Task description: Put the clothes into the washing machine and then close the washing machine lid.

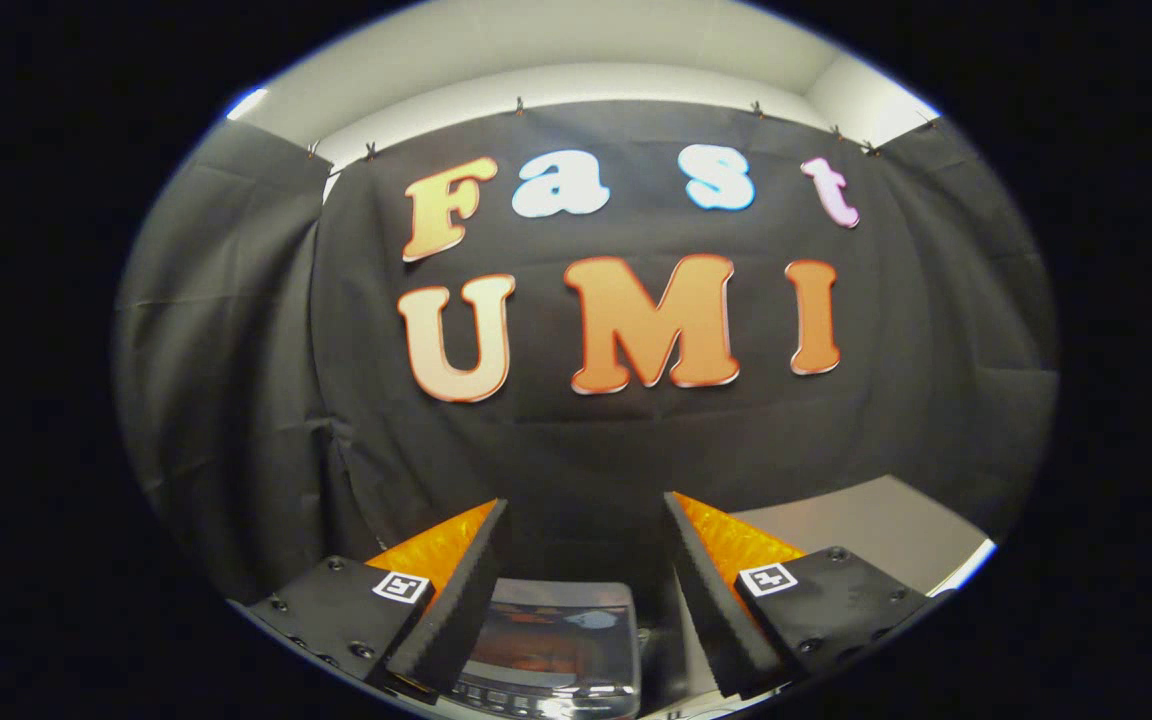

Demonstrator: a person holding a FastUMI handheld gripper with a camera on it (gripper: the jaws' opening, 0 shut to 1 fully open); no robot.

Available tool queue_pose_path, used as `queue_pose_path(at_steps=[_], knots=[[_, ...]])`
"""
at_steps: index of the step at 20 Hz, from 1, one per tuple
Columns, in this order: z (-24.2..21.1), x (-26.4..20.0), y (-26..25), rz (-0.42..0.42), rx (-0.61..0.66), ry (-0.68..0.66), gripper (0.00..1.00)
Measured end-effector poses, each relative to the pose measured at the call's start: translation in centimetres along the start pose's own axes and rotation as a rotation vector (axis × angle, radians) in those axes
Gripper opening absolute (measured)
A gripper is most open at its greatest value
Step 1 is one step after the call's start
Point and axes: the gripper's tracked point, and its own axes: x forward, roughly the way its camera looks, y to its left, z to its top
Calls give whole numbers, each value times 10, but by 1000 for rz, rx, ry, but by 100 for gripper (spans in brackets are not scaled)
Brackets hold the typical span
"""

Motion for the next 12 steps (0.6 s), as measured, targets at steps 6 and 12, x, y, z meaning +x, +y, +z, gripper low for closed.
queue_pose_path(at_steps=[6, 12], knots=[[27, -84, -118, -17, -9, -32, 97], [30, -146, -217, -80, -34, -40, 97]])
